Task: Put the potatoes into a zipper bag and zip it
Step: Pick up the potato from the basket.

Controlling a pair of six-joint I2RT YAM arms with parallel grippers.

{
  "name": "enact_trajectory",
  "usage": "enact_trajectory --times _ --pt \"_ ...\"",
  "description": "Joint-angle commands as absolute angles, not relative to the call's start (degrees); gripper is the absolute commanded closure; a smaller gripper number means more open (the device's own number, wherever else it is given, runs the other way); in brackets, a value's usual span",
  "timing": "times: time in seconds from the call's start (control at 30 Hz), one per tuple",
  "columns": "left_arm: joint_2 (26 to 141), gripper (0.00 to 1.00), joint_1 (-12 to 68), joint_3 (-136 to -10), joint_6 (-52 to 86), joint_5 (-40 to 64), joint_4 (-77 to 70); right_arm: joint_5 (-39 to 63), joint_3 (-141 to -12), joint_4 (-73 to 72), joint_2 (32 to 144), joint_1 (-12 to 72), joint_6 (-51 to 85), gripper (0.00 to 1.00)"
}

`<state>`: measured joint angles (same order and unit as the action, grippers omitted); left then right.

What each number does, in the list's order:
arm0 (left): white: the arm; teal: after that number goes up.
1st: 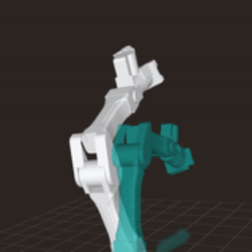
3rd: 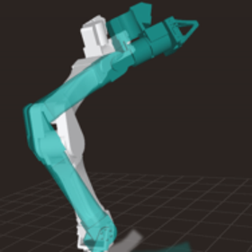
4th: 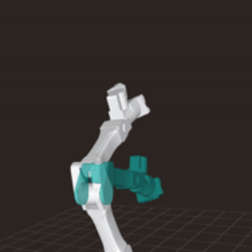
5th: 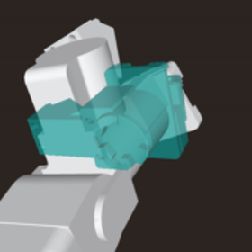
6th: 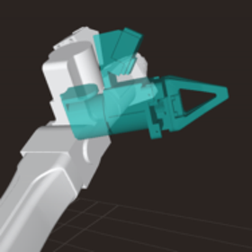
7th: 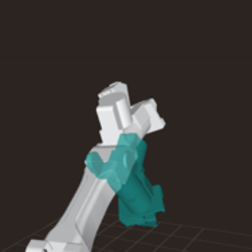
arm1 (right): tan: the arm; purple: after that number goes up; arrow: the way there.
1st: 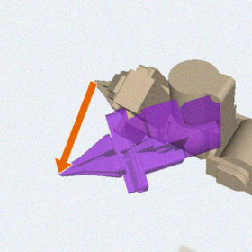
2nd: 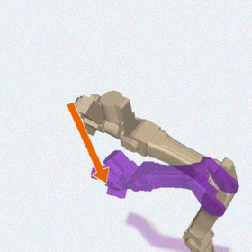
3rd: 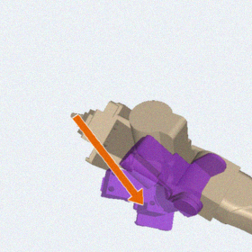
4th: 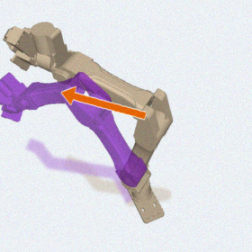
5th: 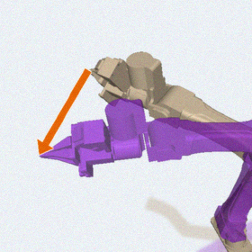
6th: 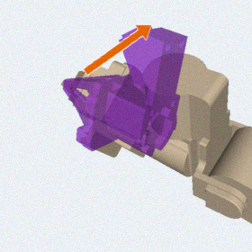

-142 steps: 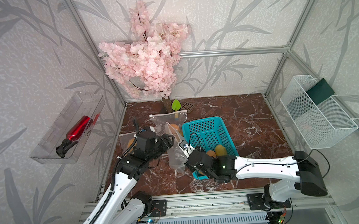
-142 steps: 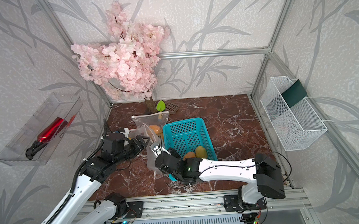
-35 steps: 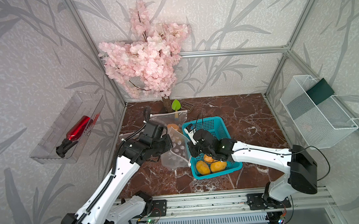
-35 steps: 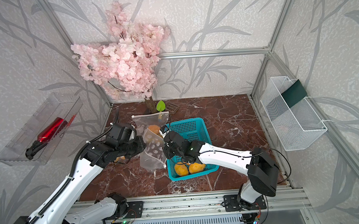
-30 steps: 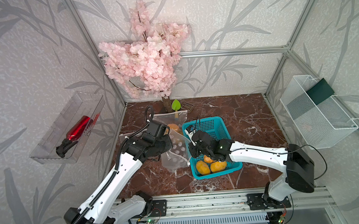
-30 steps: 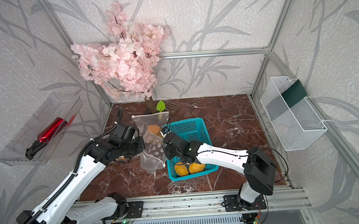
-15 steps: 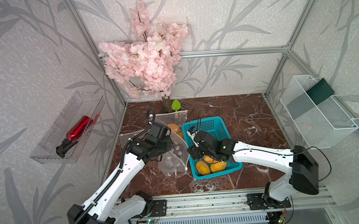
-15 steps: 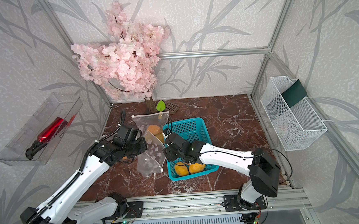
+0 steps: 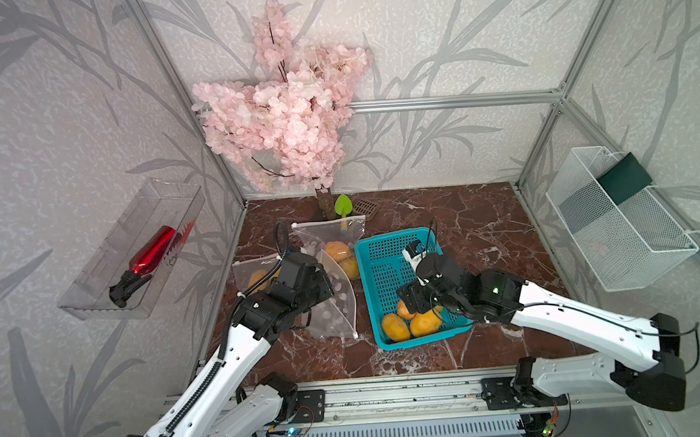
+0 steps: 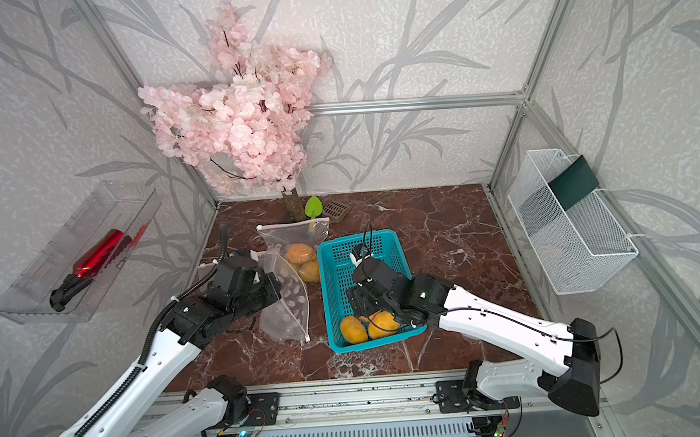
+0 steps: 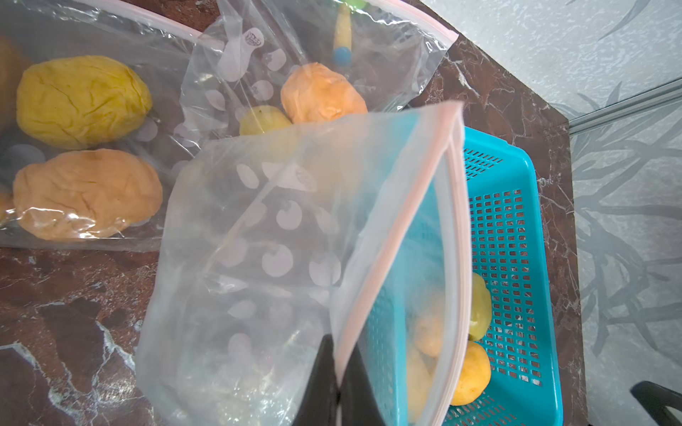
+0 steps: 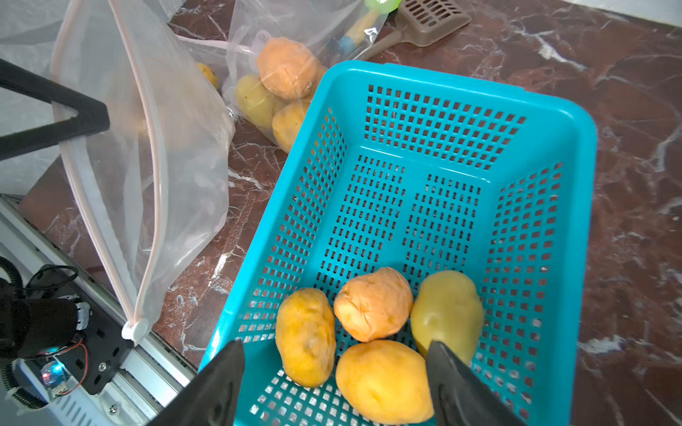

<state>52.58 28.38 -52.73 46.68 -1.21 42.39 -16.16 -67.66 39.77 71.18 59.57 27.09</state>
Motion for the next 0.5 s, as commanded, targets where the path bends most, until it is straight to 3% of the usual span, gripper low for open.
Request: enact_trajectory --times 0.0,0.17,0.47 --pt "54.5 1.00 28.1 -53.0 46.9 -1.6 41.6 -22.7 -70.7 46.0 74.0 59.1 24.5 0.19" --pt "58.0 1.00 28.1 -55.8 46.4 -1.4 43.3 -13.0 -67.5 40.9 78.2 57.0 20.8 0.19" --pt "59.8 1.00 28.1 -56.6 46.4 -2.1 44.8 -13.0 -68.7 41.6 91.8 53.8 21.5 0.19"
